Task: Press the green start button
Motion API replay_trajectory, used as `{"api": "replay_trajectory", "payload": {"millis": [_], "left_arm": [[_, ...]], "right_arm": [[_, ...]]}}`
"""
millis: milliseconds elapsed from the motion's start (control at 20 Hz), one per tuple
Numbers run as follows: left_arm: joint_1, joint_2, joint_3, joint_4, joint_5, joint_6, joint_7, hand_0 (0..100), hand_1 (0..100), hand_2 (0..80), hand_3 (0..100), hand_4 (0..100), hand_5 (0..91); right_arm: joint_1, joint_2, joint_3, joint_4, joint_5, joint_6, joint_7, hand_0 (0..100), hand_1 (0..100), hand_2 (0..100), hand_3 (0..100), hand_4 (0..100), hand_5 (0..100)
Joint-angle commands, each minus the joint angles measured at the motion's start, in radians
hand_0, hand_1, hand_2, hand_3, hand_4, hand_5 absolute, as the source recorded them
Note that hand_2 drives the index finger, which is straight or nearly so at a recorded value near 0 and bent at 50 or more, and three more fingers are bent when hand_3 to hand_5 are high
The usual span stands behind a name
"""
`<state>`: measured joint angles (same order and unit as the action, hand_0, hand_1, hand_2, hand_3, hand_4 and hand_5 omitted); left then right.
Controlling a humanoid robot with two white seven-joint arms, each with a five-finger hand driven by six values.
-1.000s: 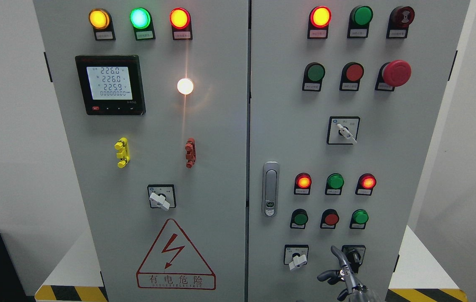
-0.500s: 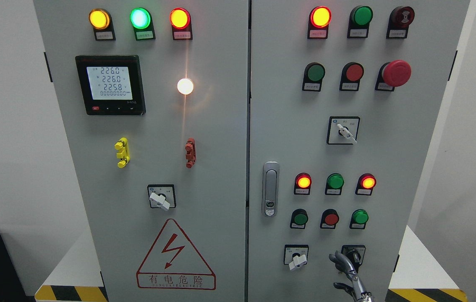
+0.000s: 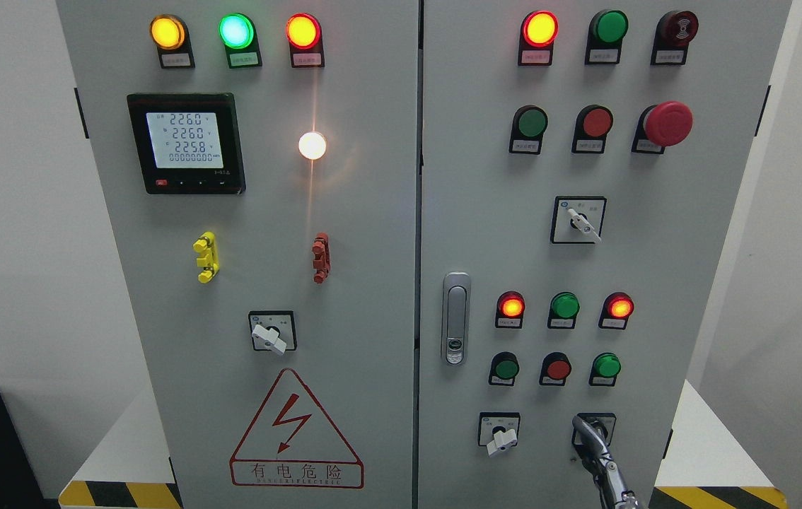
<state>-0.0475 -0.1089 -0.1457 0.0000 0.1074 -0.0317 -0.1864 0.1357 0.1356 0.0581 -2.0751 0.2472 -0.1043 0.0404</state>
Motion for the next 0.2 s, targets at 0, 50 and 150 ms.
{"api": "replay_trajectory", "payload": {"millis": [0, 50, 150], "left_arm": [[0.0, 0.0, 0.0, -0.028, 0.0, 0.0, -0.002, 12, 56, 0.0, 0, 0, 0.0], [0.0, 0.0, 0.0, -0.028, 0.0, 0.0, -0.002, 12, 56, 0.0, 0, 0, 0.0], [0.0, 0.0, 0.0, -0.028, 0.0, 0.0, -0.002, 12, 56, 0.0, 0, 0, 0.0]], "right_arm": [[0.001, -0.001, -0.003, -0.016, -0.029, 0.002, 0.001, 0, 0, 0, 0, 0, 0], [0.001, -0.001, -0.003, -0.016, -0.031, 0.003, 0.001, 0, 0, 0, 0, 0, 0], [0.002, -0.001, -0.001, -0.016, -0.039, 0.009, 0.001, 0, 0, 0, 0, 0, 0]]}}
